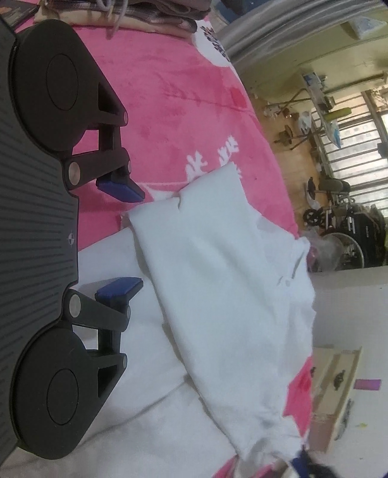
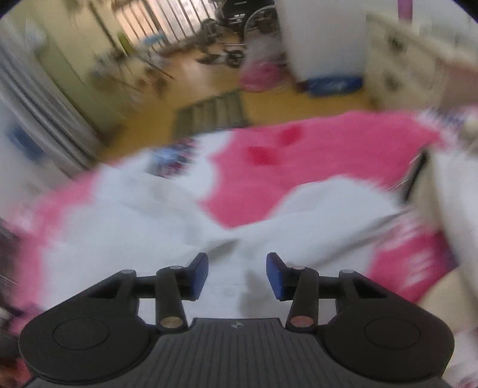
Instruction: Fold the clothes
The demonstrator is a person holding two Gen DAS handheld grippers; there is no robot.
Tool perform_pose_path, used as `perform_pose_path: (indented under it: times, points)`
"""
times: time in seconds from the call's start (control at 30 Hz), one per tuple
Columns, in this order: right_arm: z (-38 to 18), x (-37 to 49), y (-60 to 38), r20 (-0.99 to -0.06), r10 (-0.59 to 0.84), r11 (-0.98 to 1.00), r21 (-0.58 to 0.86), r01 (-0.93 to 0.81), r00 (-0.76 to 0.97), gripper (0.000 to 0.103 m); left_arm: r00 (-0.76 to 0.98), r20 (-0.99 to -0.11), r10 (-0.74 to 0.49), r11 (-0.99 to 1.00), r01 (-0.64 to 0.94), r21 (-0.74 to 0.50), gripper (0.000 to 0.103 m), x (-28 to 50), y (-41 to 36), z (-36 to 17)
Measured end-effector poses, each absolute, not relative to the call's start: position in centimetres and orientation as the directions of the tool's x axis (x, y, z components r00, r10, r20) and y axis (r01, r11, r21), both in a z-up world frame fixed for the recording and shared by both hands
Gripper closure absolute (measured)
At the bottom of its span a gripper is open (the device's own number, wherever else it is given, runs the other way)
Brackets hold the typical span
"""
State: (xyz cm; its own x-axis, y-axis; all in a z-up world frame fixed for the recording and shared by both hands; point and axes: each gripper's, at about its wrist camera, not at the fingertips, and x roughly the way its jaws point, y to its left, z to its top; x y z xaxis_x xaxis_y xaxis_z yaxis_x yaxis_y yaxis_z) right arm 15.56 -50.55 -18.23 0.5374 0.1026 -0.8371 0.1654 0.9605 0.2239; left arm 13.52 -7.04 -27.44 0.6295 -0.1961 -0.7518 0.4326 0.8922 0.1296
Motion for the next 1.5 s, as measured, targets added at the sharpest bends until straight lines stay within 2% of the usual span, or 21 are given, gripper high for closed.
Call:
perform_pose_path:
  times: [0.03,0.1,0.23,0.37,0.5,0.63,0.73,0.77,0.83,0.87,0.93,1.0,1.1,1.17,1.27,1.33,1.4,1.5]
  points:
    - [-18.3,15.5,-50.3,-0.839,0.069,0.973,0.177,0.15,0.54,0.056,0.63,-0.749,-0.204,0.895,0.43,0.118,0.047,13.5,-6.8,-27.2]
    - [-17.5,15.8,-49.4,-0.813,0.081,0.977,0.178,0.114,0.576,0.056,0.635,-0.742,-0.215,0.906,0.413,0.091,0.046,13.5,-6.3,-26.9]
    - [-15.8,18.0,-43.0,-0.747,0.256,0.966,0.222,-0.133,0.613,0.056,0.62,-0.739,-0.263,0.944,0.325,-0.064,0.046,14.6,-4.4,-26.5]
    - [-16.3,21.4,-32.4,-0.716,0.517,0.833,0.293,-0.47,0.469,0.051,0.618,-0.726,-0.302,0.953,0.222,-0.208,0.046,16.1,-2.5,-26.7]
    - [-19.0,25.5,-21.9,-0.697,0.619,0.695,0.271,-0.666,0.362,0.051,0.621,-0.733,-0.278,0.961,0.186,-0.207,0.049,17.6,-2.1,-27.8]
    - [-22.6,29.8,-16.2,-0.763,0.586,0.682,0.283,-0.674,0.272,0.051,0.606,-0.74,-0.293,0.954,0.127,-0.273,0.06,18.4,-0.7,-29.2]
    - [-25.5,32.4,-13.0,-0.818,0.536,0.696,0.288,-0.658,0.208,0.052,0.604,-0.734,-0.309,0.945,0.106,-0.31,0.064,18.4,0.1,-30.1]
    - [-26.5,32.9,-12.7,-0.833,0.525,0.703,0.308,-0.641,0.176,0.055,0.608,-0.73,-0.312,0.943,0.104,-0.316,0.065,18.4,0.2,-30.3]
    - [-27.0,32.8,-12.9,-0.825,0.548,0.689,0.352,-0.634,0.138,0.099,0.616,-0.722,-0.316,0.94,0.1,-0.326,0.076,18.2,0.4,-30.6]
    - [-27.1,32.7,-13.1,-0.815,0.562,0.684,0.366,-0.631,0.136,0.101,0.616,-0.721,-0.316,0.939,0.095,-0.331,0.079,18.2,0.5,-30.7]
    - [-26.4,32.2,-13.9,-0.786,0.588,0.688,0.362,-0.629,0.191,0.101,0.618,-0.72,-0.316,0.937,0.083,-0.34,0.097,18.1,0.8,-30.8]
    - [-26.2,32.2,-14.3,-0.756,0.609,0.698,0.368,-0.614,0.239,0.102,0.619,-0.719,-0.316,0.934,0.071,-0.349,0.102,18.1,1.0,-31.0]
    - [-26.8,32.3,-14.2,-0.737,0.611,0.716,0.357,-0.6,0.291,0.102,0.617,-0.721,-0.315,0.933,0.062,-0.355,0.102,17.9,1.1,-31.2]
    - [-27.6,32.4,-13.7,-0.738,0.599,0.727,0.338,-0.597,0.311,0.101,0.617,-0.722,-0.312,0.936,0.068,-0.346,0.102,17.7,1.0,-31.2]
    - [-28.2,33.0,-13.6,-0.735,0.598,0.743,0.36,-0.564,0.319,0.09,0.619,-0.723,-0.307,0.939,0.076,-0.334,0.102,17.6,0.8,-31.2]
    - [-27.4,33.6,-14.7,-0.713,0.614,0.754,0.402,-0.52,0.338,0.062,0.619,-0.726,-0.301,0.943,0.082,-0.322,0.101,17.4,0.8,-31.1]
    - [-25.4,33.8,-16.5,-0.672,0.623,0.763,0.411,-0.498,0.4,0.056,0.617,-0.73,-0.295,0.948,0.093,-0.305,0.1,17.2,0.7,-31.0]
    - [-21.0,31.9,-21.4,-0.694,0.57,0.799,0.341,-0.496,0.441,0.054,0.614,-0.736,-0.284,0.954,0.102,-0.283,0.096,16.7,0.8,-30.7]
